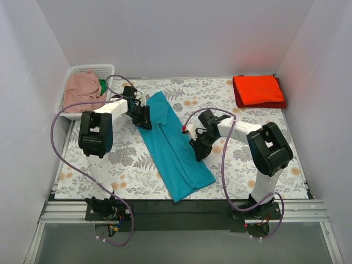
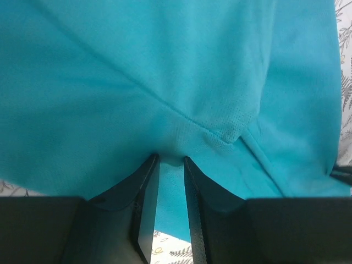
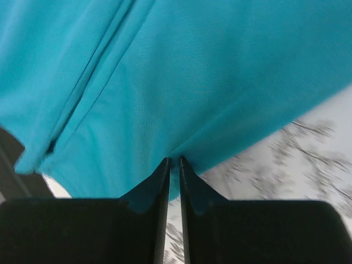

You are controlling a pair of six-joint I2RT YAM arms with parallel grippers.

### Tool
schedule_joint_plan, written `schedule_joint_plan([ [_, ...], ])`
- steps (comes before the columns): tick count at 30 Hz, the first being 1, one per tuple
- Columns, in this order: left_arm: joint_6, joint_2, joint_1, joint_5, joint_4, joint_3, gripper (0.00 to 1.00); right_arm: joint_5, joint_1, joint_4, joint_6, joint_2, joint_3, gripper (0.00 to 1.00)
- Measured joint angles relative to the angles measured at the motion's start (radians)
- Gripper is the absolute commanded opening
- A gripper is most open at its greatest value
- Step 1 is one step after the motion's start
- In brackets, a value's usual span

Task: Fold and stack the t-shirts
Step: Fold the tshirt

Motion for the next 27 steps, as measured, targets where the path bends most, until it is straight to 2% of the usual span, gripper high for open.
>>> schedule_joint_plan([
  [3, 0.014, 0.092, -0.023, 0.002, -0.035, 0.143, 0.29, -0.058, 0.096, 0.053, 0.035, -0.018, -0.054, 0.20],
  [6, 0.039, 0.272, -0.093, 0.006, -0.090, 0.454, 0.37, -0.100, 0.195, 0.082, 0.050, -0.022, -0.066, 0.26],
  [8, 0.050, 0.333, -0.126, 0.004, -0.117, 0.570, 0.42, -0.106, 0.198, 0.078, 0.060, -0.024, -0.064, 0.29],
  [9, 0.053, 0.337, -0.138, 0.003, -0.122, 0.582, 0.42, -0.107, 0.186, 0.068, 0.062, -0.026, -0.058, 0.29],
  [12, 0.048, 0.238, -0.130, 0.022, -0.111, 0.451, 0.44, -0.109, 0.060, 0.036, 0.086, -0.042, 0.016, 0.35],
  [16, 0.034, 0.039, -0.066, 0.066, -0.081, 0.249, 0.44, -0.085, -0.082, 0.043, 0.125, -0.055, 0.156, 0.40],
  [21, 0.025, -0.168, -0.018, 0.125, -0.017, 0.079, 0.43, -0.080, -0.108, 0.051, 0.182, -0.007, 0.313, 0.40],
  [27, 0.003, -0.165, -0.049, 0.211, 0.048, -0.050, 0.40, -0.073, -0.117, 0.096, 0.282, 0.241, 0.463, 0.34],
])
